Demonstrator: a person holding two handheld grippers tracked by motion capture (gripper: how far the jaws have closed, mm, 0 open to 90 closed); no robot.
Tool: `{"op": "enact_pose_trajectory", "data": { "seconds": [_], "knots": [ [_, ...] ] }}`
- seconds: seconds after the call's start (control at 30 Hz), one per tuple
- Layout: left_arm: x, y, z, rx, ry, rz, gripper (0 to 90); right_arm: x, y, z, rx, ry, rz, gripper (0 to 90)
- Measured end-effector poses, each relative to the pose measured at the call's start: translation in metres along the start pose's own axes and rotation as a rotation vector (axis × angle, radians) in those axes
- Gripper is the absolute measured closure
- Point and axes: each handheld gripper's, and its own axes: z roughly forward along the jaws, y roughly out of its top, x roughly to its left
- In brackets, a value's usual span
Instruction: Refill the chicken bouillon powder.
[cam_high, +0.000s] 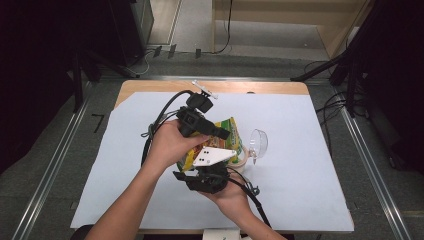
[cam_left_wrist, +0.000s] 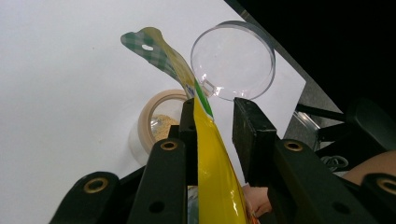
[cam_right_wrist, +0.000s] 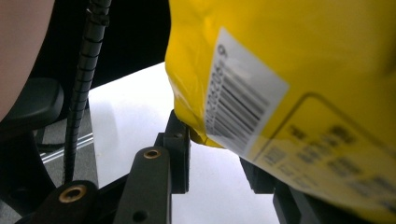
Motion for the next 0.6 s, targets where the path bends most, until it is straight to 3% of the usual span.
{"op": "enact_pose_trajectory", "data": {
  "seconds": [0.6],
  "knots": [
    [0.0022,0.0031,-0.0005,0.003,-0.002,0.015,74.4,-0.0027,0.0028,0.0001,0.002,0.0,0.004,68.6]
  ]
}}
